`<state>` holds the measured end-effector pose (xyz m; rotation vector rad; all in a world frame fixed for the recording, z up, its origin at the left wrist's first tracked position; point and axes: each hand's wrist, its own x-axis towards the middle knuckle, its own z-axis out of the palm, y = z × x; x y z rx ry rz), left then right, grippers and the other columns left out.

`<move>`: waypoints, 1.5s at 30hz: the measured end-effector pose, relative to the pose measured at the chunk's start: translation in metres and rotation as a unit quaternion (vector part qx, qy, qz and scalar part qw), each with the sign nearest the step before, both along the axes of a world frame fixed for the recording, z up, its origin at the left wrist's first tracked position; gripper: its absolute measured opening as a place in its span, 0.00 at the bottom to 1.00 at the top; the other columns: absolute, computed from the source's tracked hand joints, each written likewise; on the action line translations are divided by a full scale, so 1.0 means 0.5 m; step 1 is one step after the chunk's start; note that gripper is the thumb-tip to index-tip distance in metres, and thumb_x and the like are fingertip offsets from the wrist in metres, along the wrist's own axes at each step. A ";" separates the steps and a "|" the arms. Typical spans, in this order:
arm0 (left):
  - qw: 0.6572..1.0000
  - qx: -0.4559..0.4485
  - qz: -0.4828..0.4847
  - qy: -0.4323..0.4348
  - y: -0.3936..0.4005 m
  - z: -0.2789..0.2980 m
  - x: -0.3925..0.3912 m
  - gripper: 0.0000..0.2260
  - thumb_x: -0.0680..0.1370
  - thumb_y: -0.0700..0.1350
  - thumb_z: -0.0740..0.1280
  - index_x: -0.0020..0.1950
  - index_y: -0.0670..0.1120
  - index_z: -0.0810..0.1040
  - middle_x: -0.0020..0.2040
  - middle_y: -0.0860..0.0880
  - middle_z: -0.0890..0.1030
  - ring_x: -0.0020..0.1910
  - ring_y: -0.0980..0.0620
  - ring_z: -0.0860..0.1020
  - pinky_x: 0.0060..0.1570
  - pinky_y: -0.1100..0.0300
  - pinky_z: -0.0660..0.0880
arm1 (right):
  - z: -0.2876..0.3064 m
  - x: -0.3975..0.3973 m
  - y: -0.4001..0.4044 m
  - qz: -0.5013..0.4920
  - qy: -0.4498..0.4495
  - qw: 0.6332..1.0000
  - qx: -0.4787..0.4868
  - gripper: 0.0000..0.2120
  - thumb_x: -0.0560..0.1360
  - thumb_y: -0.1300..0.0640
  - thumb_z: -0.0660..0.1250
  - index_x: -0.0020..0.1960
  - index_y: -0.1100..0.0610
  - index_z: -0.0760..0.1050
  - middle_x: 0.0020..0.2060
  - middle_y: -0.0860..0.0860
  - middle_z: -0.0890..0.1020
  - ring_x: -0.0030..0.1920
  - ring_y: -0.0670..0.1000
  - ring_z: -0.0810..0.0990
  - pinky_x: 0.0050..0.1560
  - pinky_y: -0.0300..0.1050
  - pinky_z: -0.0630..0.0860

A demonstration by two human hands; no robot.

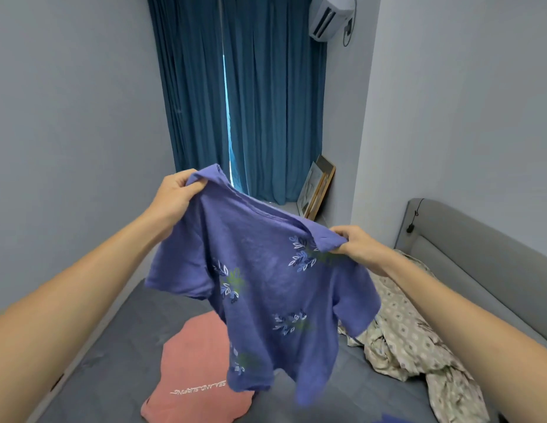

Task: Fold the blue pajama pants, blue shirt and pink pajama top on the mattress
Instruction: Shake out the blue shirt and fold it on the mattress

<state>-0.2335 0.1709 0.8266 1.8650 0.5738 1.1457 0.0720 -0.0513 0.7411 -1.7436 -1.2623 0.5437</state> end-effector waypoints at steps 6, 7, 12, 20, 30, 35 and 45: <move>0.998 0.004 0.024 0.056 0.010 -0.010 -0.036 0.09 0.84 0.42 0.63 0.51 0.45 0.83 0.46 0.55 0.84 0.46 0.58 0.79 0.51 0.63 0.74 | 0.063 0.002 0.007 0.041 -0.026 0.999 -0.002 0.02 0.78 0.60 0.72 0.47 0.59 0.80 0.38 0.49 0.80 0.37 0.44 0.76 0.36 0.36 0.70; 0.997 0.006 0.027 0.069 0.011 -0.015 -0.040 0.09 0.84 0.43 0.63 0.50 0.45 0.83 0.44 0.56 0.84 0.45 0.59 0.79 0.49 0.64 0.73 | 0.067 0.004 0.013 0.028 -0.045 0.998 0.014 0.06 0.79 0.60 0.69 0.45 0.62 0.78 0.36 0.50 0.77 0.36 0.46 0.72 0.36 0.39 0.68; 0.997 0.005 0.032 0.075 0.002 -0.029 -0.055 0.08 0.83 0.43 0.65 0.50 0.42 0.81 0.44 0.54 0.83 0.42 0.59 0.78 0.45 0.65 0.74 | 0.080 0.007 0.030 -0.006 -0.096 0.993 0.062 0.15 0.84 0.53 0.61 0.51 0.64 0.81 0.35 0.51 0.74 0.38 0.47 0.70 0.36 0.42 0.67; 0.995 0.015 0.034 0.096 -0.043 -0.025 -0.106 0.04 0.80 0.43 0.70 0.46 0.45 0.82 0.40 0.55 0.84 0.40 0.58 0.79 0.44 0.64 0.74 | 0.081 0.023 0.014 -0.003 -0.156 0.982 0.108 0.22 0.81 0.49 0.64 0.36 0.62 0.66 0.30 0.49 0.66 0.35 0.49 0.63 0.39 0.48 0.61; 0.991 0.000 0.073 0.113 -0.162 -0.095 -0.171 0.03 0.80 0.41 0.70 0.49 0.43 0.82 0.42 0.52 0.85 0.41 0.58 0.80 0.43 0.68 0.76 | 0.048 0.003 -0.061 0.076 -0.204 0.973 0.075 0.17 0.78 0.54 0.65 0.36 0.63 0.68 0.30 0.51 0.66 0.34 0.47 0.63 0.38 0.47 0.59; 0.991 0.017 0.064 0.118 -0.232 -0.117 -0.214 0.03 0.81 0.40 0.68 0.49 0.41 0.81 0.40 0.53 0.83 0.40 0.58 0.79 0.42 0.69 0.75 | 0.028 -0.038 -0.136 0.038 -0.223 0.969 0.100 0.15 0.82 0.56 0.64 0.39 0.62 0.72 0.32 0.58 0.73 0.34 0.48 0.66 0.38 0.48 0.63; 0.992 0.028 0.007 0.119 -0.405 -0.153 -0.375 0.05 0.82 0.40 0.68 0.51 0.39 0.80 0.44 0.45 0.84 0.41 0.55 0.79 0.43 0.66 0.75 | -0.021 -0.226 -0.362 -0.012 -0.212 0.972 0.103 0.14 0.82 0.58 0.65 0.37 0.54 0.73 0.29 0.48 0.69 0.32 0.45 0.64 0.34 0.41 0.61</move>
